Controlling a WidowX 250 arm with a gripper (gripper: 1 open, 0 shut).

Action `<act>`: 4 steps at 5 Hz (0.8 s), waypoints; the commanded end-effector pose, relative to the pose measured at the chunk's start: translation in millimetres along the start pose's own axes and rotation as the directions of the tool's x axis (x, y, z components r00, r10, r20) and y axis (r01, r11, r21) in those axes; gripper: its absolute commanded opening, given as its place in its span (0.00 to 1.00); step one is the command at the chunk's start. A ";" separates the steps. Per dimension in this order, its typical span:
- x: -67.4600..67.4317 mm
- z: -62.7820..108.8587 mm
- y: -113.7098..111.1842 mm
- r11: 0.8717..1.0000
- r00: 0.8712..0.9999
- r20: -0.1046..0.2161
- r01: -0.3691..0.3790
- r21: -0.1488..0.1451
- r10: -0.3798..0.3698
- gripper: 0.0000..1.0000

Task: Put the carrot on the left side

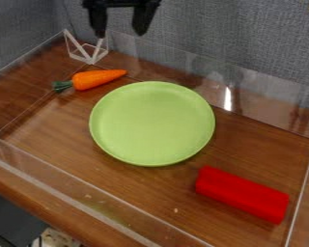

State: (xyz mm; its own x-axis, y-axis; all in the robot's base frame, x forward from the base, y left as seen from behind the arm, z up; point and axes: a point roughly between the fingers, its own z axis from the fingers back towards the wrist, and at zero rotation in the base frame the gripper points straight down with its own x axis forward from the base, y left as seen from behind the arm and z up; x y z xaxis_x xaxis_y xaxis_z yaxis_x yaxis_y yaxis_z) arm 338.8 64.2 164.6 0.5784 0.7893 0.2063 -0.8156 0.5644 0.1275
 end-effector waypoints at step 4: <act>-6.8 -30.8 -6.6 0.999 0.998 0.060 0.030 0.013 -0.031 1.00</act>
State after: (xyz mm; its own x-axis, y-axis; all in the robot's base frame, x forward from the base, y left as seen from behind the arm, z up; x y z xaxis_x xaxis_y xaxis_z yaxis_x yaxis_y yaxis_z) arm 337.7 63.4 117.4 0.6079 0.7613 0.2254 -0.7940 0.5807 0.1800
